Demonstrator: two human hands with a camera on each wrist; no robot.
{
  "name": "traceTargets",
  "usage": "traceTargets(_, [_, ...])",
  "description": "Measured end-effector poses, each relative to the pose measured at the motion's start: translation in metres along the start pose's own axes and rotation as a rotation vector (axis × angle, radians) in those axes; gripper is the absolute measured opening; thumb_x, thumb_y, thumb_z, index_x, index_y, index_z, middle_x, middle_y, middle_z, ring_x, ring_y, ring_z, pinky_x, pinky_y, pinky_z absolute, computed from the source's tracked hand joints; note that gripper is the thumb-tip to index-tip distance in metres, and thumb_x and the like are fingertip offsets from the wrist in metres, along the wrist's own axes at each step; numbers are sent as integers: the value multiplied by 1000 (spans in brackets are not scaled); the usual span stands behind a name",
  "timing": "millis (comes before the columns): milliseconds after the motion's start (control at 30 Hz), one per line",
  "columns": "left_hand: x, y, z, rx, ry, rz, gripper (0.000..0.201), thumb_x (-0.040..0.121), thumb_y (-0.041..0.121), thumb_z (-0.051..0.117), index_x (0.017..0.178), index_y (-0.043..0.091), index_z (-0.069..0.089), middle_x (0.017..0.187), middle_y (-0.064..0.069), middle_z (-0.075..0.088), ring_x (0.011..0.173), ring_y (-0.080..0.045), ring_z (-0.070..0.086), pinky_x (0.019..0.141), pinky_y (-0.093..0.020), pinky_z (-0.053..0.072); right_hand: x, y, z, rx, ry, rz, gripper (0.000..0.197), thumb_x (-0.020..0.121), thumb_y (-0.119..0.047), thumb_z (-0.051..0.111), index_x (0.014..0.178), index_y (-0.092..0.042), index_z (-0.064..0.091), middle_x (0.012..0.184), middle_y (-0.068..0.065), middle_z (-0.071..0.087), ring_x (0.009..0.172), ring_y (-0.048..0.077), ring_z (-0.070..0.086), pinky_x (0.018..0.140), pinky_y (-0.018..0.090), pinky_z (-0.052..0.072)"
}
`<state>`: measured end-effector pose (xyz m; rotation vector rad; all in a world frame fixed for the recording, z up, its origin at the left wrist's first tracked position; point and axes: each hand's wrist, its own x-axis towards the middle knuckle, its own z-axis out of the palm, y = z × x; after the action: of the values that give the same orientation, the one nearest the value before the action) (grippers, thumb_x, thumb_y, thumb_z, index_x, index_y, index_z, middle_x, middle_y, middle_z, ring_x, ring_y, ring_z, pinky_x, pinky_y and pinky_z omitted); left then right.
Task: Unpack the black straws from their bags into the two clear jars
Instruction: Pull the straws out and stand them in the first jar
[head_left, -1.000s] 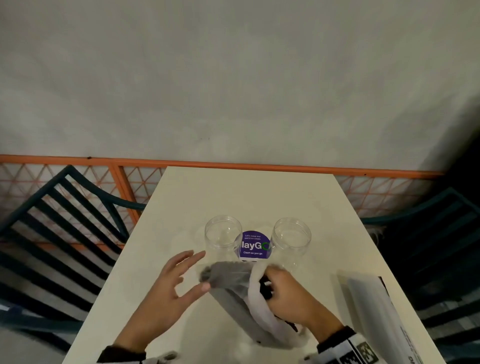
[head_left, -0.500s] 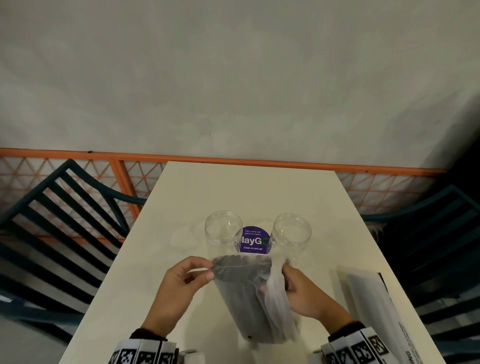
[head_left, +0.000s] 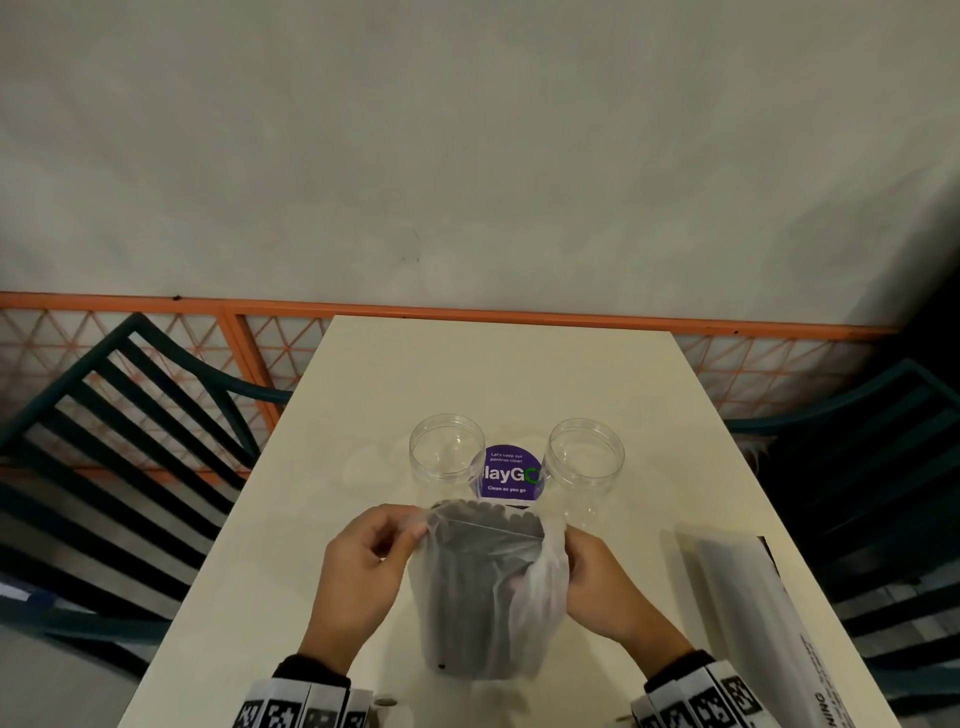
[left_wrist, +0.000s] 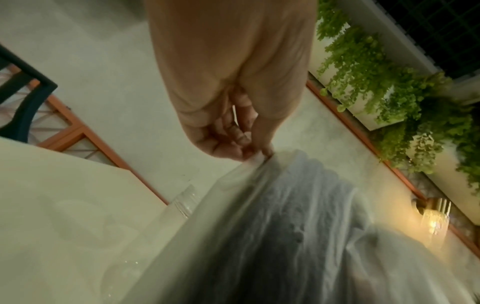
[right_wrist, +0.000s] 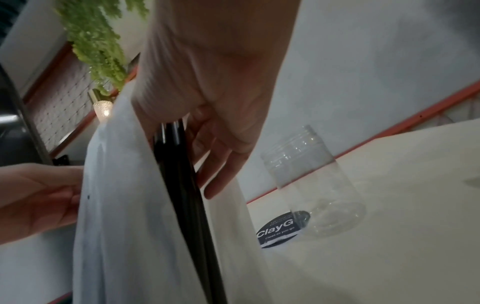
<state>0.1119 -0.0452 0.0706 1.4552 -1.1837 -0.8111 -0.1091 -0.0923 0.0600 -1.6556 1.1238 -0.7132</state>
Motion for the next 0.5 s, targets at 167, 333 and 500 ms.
traceTargets(167, [-5,-3,5,119,15,38,18,91,9,50,75,18,53,73,-3,62,69,-12,63,60,-12,48,2,4,1,-24,72,-43,16,76,-17,68,91,-13,62,85,3,69,85,19,65,72,18,47])
traceTargets(333, [-9,0,-6,-181,-130,-89,9,91,16,50,94,10,55,84,4,67,82,-16,66,77,-24,55,-1,-4,-8,102,36,-58,30,72,-17,68,99,-29,59,89,-28,67,89,-7,61,77,7,44])
traceTargets(500, [-4,-3,-9,-83,-126,-73,25,70,14,77,91,26,72,92,-1,73,82,-17,66,80,-30,53,0,2,-3,119,-31,-46,43,63,-34,74,102,-27,58,98,-6,65,93,3,61,86,23,48])
